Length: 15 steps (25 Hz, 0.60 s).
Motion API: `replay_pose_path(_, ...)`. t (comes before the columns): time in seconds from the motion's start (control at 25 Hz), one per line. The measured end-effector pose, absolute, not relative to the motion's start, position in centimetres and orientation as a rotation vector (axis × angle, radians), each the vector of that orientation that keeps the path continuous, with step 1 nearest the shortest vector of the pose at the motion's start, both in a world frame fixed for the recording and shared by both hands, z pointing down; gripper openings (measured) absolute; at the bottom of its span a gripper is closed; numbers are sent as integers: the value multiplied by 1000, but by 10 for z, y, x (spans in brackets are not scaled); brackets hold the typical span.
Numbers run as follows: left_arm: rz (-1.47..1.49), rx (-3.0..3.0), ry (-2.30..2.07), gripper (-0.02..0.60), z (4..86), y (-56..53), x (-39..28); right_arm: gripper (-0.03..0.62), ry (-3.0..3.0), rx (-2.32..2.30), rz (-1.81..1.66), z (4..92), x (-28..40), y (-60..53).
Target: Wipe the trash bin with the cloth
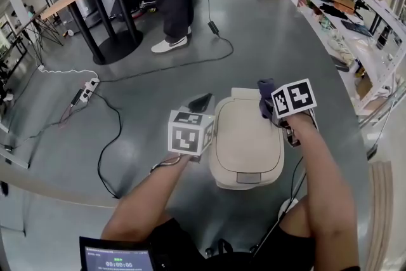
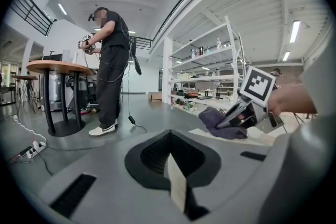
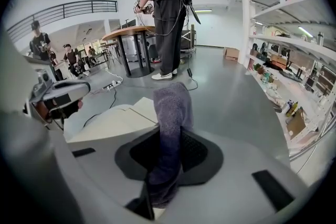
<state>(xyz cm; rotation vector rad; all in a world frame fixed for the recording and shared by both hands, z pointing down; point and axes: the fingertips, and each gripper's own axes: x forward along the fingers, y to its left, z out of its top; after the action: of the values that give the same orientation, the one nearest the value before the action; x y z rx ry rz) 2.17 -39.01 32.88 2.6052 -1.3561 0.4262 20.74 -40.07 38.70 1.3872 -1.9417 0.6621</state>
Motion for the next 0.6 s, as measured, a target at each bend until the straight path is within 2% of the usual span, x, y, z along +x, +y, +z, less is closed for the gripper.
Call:
replay_pose_path(0.24,434,2607,-1358,-2,329,-387,21,75,-2051,1347,663,366,178,-397)
replay_pose_path(0.6,431,2609,-1366,-3,327,-382,12,75,-2272,1068,771,342,70,-365)
